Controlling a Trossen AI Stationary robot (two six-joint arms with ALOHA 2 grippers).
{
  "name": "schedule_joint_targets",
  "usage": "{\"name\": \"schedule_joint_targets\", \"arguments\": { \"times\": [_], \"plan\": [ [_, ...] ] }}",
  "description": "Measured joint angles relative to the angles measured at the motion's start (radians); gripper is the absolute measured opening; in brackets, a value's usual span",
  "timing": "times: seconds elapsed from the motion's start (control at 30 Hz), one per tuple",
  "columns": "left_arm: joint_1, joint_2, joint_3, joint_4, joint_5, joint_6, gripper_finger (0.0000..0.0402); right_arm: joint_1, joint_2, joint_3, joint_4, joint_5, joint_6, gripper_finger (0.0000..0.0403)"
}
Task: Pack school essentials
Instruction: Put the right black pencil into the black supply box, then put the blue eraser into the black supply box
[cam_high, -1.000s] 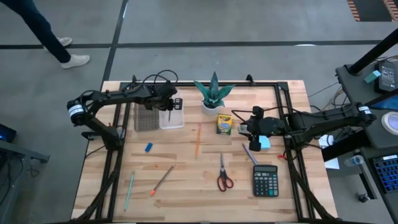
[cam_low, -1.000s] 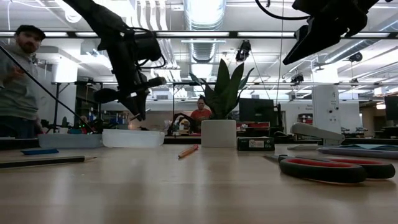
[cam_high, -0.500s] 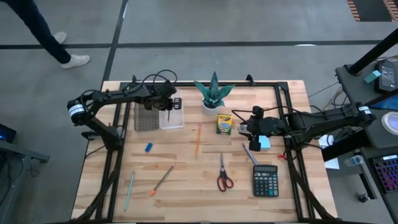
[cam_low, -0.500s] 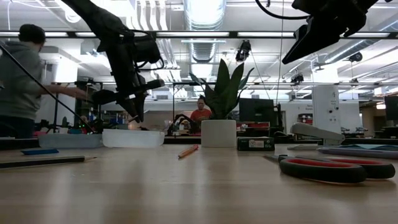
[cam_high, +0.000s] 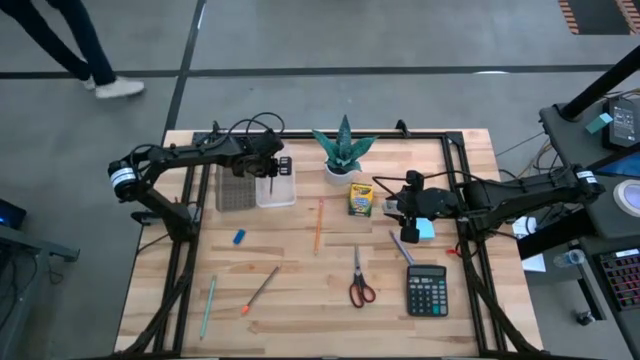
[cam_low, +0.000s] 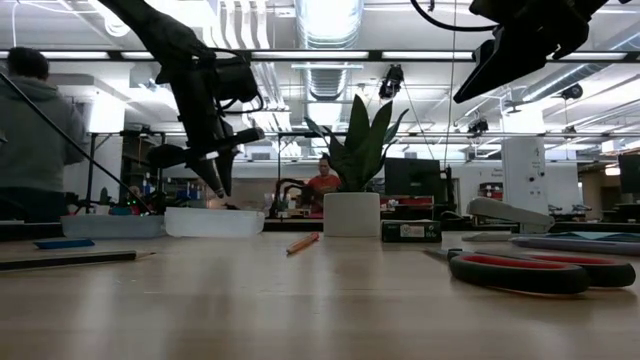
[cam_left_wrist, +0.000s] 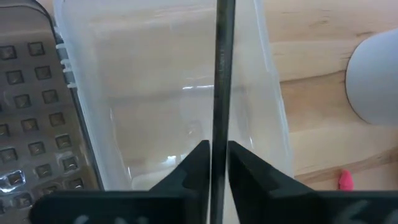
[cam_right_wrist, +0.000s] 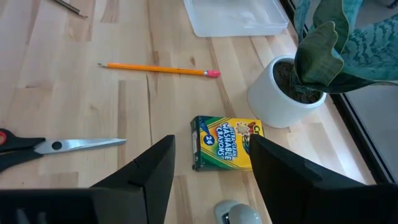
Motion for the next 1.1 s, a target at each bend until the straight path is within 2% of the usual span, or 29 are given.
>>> {"name": "schedule_joint_targets", "arguments": {
  "times": [0.17,0.3,0.53,0.7,0.87,1.1],
  "plan": [
    [0.0,0.0,0.0,0.0,0.0,0.002,0.0105,0.0,0.0,0.0,0.001,0.0,0.0,0.0196],
    [0.0,-0.001,0.005,0.0,-0.005,0.066,0.0148,0.0,0.0,0.0,0.007,0.0,0.0,0.0196],
    [-0.064,-0.068,0.008,0.075,-0.03,0.29,0.0173,0.0,0.0,0.0,0.008,0.0,0.035,0.0196],
    [-0.196,-0.145,-0.001,0.144,-0.061,0.529,0.0173,0.0,0.0,0.0,0.017,0.0,0.073,0.0195],
    [-0.39,-0.203,-0.021,0.309,-0.068,0.717,0.0173,0.002,0.029,-0.014,0.156,-0.019,0.143,0.0194],
    [-0.61,-0.224,-0.029,0.521,-0.14,0.766,0.0173,0.002,0.1,-0.006,0.193,-0.041,0.181,0.0194]
  ]
}}
